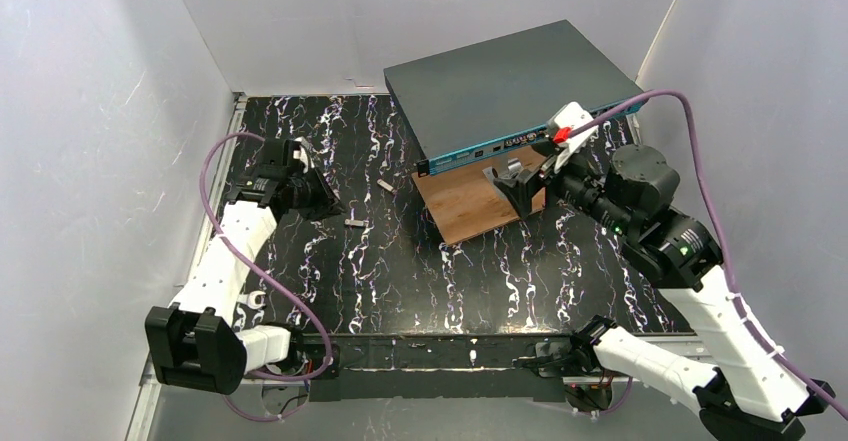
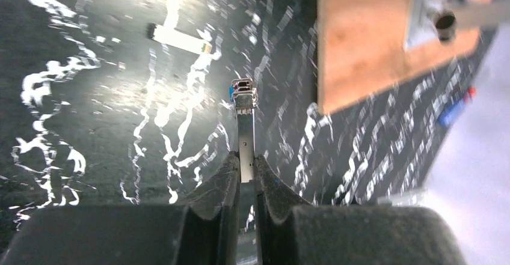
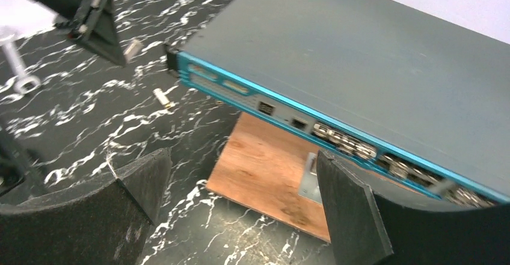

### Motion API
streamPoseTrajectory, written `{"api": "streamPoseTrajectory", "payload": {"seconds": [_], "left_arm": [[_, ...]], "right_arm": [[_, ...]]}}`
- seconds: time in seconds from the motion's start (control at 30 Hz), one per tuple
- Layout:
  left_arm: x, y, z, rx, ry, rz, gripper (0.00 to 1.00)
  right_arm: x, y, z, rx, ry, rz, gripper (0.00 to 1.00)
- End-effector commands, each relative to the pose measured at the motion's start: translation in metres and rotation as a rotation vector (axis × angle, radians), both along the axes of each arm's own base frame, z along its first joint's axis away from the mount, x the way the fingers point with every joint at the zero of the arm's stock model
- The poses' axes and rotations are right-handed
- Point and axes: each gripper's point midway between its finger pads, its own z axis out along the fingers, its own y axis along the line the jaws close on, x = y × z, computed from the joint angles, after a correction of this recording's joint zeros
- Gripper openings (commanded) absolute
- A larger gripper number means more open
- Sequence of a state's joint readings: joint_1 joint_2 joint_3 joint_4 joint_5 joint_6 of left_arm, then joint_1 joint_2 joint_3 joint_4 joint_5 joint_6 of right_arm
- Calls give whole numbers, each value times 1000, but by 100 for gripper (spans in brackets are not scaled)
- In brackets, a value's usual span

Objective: Insert the plug into the switch port
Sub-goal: Pick up the plug from the center of the board.

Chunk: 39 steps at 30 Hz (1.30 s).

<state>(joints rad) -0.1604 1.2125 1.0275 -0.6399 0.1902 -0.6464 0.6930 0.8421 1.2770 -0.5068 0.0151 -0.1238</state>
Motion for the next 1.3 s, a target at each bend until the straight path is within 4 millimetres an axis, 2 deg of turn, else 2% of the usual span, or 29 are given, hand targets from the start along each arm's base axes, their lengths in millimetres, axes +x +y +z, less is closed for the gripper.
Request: {"api": "streamPoseTrajectory", "payload": {"seconds": [0.0, 0.2, 0.33, 0.57, 0.7, 0.83, 1.03, 1.27], "left_arm": [[-47, -43, 30, -210, 35, -350, 0], [-85, -73, 63, -406, -22, -553, 0], [-113, -90, 72, -470, -39, -695, 0], [-159, -121, 84, -498, -61, -972, 0], [-171, -128, 106, -558, -99, -1061, 0], [-182, -127, 124, -582, -129, -1129, 0], [-188, -125, 137, -579, -126, -1200, 0], [-193, -129, 146, -566, -112, -1263, 0]], "right_arm": [[-27, 32, 8, -27, -38, 273, 99], [-44, 68, -5, -63, 37, 524, 99], [-48, 84, -17, -51, 70, 623, 98], [-48, 99, -25, -108, 65, 712, 94], [-56, 114, -37, -166, 44, 747, 94], [-80, 136, -43, -234, -32, 791, 93], [-106, 159, -48, -297, -88, 877, 88], [-114, 174, -53, -401, -178, 895, 84]]}}
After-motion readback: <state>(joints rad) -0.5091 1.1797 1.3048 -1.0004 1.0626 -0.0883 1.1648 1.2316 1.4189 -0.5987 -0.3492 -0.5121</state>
